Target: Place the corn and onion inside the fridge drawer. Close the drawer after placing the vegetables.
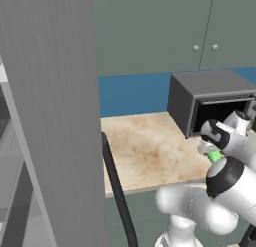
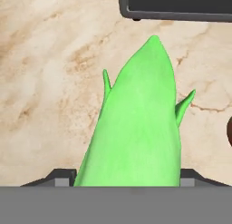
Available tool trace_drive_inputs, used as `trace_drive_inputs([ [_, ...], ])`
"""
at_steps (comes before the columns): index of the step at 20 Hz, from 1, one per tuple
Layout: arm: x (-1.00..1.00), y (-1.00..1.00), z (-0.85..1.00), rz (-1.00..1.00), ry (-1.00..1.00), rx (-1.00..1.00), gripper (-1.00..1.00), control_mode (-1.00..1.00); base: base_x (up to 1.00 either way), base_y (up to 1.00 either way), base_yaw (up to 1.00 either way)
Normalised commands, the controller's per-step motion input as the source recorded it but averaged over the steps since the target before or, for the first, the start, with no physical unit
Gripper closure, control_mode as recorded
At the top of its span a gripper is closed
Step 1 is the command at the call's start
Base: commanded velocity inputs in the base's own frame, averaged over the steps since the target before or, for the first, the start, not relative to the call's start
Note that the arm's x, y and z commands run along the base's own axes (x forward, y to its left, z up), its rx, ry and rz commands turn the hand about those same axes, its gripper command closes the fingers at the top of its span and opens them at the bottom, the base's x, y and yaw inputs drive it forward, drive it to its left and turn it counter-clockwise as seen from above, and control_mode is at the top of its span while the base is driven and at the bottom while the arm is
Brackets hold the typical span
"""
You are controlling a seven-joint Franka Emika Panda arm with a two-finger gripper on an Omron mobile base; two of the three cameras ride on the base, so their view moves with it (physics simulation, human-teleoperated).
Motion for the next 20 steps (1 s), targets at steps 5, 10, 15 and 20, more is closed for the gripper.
trace_drive_inputs([
  [5, -0.27, 0.52, 1.00, 0.00, -0.32, -0.12, 1.00, -1.00, 0.00, 0.00, 0.00],
  [10, -0.08, 0.50, 1.00, 0.00, -0.05, -0.08, 1.00, -1.00, 0.00, 0.00, 0.00],
  [15, -0.07, 0.64, 0.71, 0.00, 0.00, -0.12, 1.00, -1.00, 0.00, 0.00, 0.00],
  [20, -0.15, 0.31, 0.11, -0.01, 0.00, -0.12, 1.00, -1.00, 0.00, 0.00, 0.00],
])
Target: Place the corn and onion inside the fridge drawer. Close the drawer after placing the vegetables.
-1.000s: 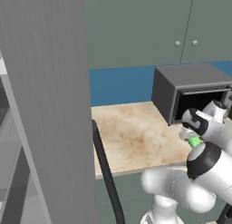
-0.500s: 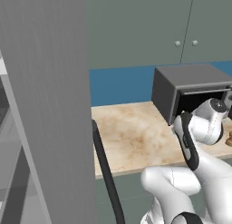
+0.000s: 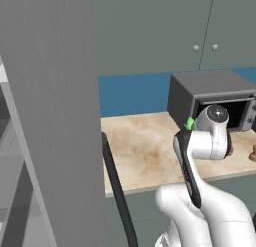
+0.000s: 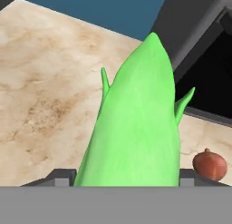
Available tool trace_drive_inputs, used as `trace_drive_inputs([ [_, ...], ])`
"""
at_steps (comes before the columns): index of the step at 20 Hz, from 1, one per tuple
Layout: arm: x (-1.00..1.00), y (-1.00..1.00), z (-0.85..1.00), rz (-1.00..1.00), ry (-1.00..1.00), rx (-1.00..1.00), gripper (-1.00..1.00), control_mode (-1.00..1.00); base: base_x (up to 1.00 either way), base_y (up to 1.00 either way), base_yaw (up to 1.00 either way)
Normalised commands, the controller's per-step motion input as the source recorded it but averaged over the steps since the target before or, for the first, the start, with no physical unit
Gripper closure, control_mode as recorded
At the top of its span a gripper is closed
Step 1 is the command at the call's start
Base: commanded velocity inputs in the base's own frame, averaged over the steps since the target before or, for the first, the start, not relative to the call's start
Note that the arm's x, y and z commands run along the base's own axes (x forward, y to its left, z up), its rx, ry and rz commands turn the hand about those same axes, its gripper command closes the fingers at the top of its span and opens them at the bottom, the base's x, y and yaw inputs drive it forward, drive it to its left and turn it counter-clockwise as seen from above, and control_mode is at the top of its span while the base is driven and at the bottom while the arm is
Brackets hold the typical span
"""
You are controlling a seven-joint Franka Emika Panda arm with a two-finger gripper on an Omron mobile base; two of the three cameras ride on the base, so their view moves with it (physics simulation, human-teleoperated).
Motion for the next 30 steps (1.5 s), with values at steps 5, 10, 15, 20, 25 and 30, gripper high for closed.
trace_drive_inputs([
  [5, -0.29, 0.14, 0.00, 0.00, -0.04, -0.03, 1.00, -1.00, 0.00, 0.00, 0.00],
  [10, -0.11, 0.01, 0.00, 0.00, -0.03, 0.00, 1.00, 1.00, -0.73, 0.00, 0.00],
  [15, 0.00, 0.00, 0.00, 0.00, 0.00, 0.00, 1.00, 1.00, -1.00, -0.03, 0.06],
  [20, 0.00, 0.00, 0.00, 0.00, 0.00, 0.00, 1.00, 1.00, -1.00, -0.26, 0.16],
  [25, 0.00, 0.00, 0.00, 0.00, 0.00, 0.00, 1.00, 1.00, -1.00, -0.06, 0.18],
  [30, 0.00, 0.00, 0.00, 0.00, 0.00, 0.00, 1.00, 1.00, -0.98, 0.49, 0.17],
])
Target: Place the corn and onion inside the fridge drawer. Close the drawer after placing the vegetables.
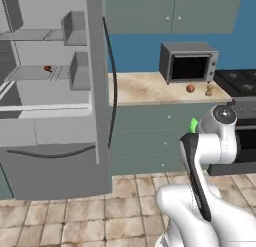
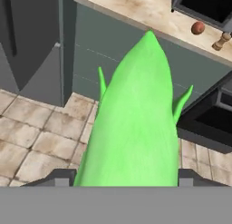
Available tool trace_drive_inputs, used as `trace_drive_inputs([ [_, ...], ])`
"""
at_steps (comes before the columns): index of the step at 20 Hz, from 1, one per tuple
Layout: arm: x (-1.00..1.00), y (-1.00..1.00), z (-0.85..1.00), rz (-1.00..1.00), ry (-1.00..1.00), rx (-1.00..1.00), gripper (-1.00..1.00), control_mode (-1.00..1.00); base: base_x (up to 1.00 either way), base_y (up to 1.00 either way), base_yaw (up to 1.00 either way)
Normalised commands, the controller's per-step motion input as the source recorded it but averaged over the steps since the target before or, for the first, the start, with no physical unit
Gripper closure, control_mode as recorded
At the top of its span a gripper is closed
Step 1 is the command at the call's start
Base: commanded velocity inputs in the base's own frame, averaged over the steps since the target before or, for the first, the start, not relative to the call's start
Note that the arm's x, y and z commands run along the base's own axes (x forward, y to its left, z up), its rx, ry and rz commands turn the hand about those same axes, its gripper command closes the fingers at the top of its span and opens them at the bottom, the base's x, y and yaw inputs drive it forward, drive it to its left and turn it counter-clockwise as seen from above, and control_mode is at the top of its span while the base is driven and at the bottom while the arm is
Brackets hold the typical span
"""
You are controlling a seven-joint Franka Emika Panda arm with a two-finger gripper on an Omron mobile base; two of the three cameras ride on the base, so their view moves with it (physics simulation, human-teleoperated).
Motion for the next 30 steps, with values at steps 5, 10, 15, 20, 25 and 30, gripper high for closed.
trace_drive_inputs([
  [5, 0.00, 0.00, 0.00, 0.00, 0.00, 0.00, 1.00, 1.00, -0.79, 1.00, 0.10],
  [10, 0.00, 0.00, 0.00, 0.00, 0.00, 0.00, 1.00, 1.00, -0.43, 1.00, 0.05],
  [15, 0.00, 0.00, 0.00, 0.00, 0.00, 0.00, 1.00, 1.00, 0.30, 1.00, 0.00],
  [20, 0.00, 0.00, 0.00, 0.00, 0.00, 0.00, 1.00, 1.00, 0.72, 1.00, -0.03],
  [25, 0.00, 0.00, 0.00, 0.00, 0.00, 0.00, 1.00, 1.00, 0.94, 0.94, -0.01],
  [30, 0.00, 0.00, 0.00, 0.00, 0.00, 0.00, 1.00, 1.00, 1.00, -0.04, -0.03],
])
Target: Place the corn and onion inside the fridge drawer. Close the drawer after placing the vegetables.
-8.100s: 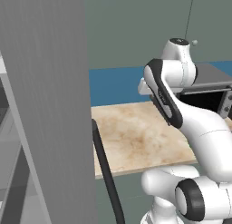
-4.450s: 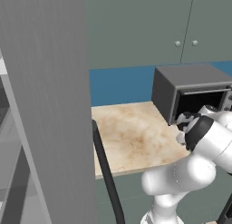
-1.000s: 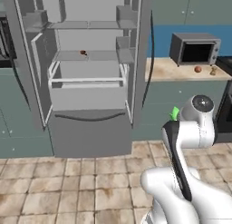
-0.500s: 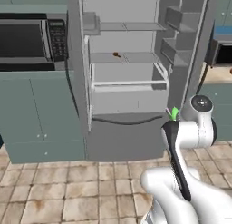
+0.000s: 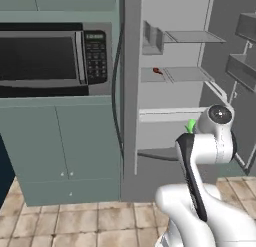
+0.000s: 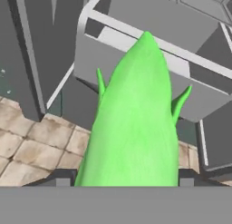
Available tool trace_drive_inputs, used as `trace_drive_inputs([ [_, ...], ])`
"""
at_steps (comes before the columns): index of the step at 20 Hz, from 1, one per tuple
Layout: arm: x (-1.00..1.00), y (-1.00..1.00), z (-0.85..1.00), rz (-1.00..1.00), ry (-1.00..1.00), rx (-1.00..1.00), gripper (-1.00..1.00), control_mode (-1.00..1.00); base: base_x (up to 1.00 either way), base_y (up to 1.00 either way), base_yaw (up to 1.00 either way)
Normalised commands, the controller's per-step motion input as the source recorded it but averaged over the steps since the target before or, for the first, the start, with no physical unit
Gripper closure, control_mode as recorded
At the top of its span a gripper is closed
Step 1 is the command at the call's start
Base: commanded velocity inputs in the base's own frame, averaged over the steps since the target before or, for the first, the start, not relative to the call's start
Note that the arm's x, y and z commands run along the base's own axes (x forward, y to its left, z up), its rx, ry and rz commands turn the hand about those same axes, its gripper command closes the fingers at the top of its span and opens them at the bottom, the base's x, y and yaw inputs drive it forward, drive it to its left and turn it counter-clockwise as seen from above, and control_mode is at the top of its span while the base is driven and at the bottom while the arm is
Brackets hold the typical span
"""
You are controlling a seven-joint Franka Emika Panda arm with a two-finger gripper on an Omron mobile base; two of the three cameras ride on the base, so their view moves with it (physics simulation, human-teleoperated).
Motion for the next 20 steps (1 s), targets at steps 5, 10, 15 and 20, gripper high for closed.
trace_drive_inputs([
  [5, 0.00, 0.00, 0.00, 0.00, 0.00, 0.00, 1.00, 1.00, 0.75, -0.78, 0.00],
  [10, 0.00, 0.00, 0.00, 0.00, 0.00, 0.00, 1.00, 1.00, 0.57, -0.41, 0.00],
  [15, 0.00, 0.00, 0.00, 0.00, 0.00, 0.00, 1.00, 1.00, 0.30, -0.19, 0.02],
  [20, 0.00, 0.00, 0.00, 0.00, 0.00, 0.00, 1.00, 1.00, 0.12, -0.49, 0.00],
])
